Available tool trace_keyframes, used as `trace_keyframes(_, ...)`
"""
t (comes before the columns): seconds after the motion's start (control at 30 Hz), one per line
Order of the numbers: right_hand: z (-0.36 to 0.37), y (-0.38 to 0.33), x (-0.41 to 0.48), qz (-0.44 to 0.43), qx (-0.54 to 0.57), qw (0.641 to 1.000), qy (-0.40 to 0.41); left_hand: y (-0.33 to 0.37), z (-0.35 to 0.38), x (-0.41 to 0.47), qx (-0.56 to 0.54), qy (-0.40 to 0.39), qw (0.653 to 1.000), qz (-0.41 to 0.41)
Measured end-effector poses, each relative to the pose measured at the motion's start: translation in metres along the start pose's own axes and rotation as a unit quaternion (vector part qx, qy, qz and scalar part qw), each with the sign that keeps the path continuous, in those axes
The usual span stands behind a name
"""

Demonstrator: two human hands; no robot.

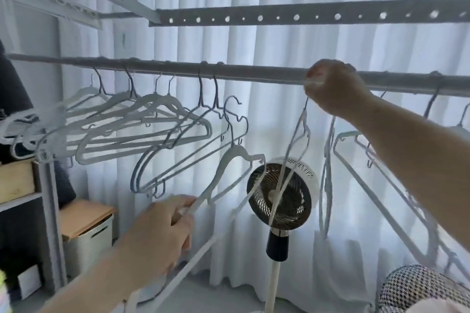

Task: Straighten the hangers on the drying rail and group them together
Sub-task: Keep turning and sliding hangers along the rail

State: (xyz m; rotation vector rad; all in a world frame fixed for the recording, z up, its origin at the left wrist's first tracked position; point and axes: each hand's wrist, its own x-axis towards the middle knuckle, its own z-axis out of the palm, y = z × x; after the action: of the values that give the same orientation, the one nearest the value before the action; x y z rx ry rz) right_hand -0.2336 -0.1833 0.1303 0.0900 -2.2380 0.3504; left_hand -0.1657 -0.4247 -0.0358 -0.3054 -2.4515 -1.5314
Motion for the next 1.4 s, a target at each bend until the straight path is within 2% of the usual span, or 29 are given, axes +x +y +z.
trace_keyframes(0.1,0.004,0.019,0.019,-0.025,-0.099,0.995,-0.011,0.020,0.006,0.025,-0.018,0.018,0.999,0.019)
trace_keyframes(0.27,0.016,0.037,0.040,-0.052,-0.191,0.977,-0.078,0.048,0.019,0.057,-0.027,0.055,0.997,0.051)
trace_keyframes(0.37,0.020,0.042,0.043,-0.078,-0.227,0.969,-0.064,0.059,0.028,0.074,-0.028,0.050,0.997,0.052)
trace_keyframes(0.7,0.012,0.048,0.047,-0.118,-0.167,0.975,-0.088,0.070,0.062,0.104,-0.008,-0.008,0.998,0.060)
trace_keyframes(1.1,0.010,0.047,0.042,-0.122,-0.173,0.973,-0.089,0.071,0.063,0.107,0.027,-0.009,0.998,0.048)
trace_keyframes(1.23,0.011,0.044,0.040,-0.117,-0.179,0.973,-0.086,0.066,0.052,0.103,0.098,0.021,0.992,0.079)
trace_keyframes(1.4,0.012,0.031,0.039,-0.122,-0.201,0.968,-0.083,0.051,0.023,0.090,0.129,0.117,0.972,0.161)
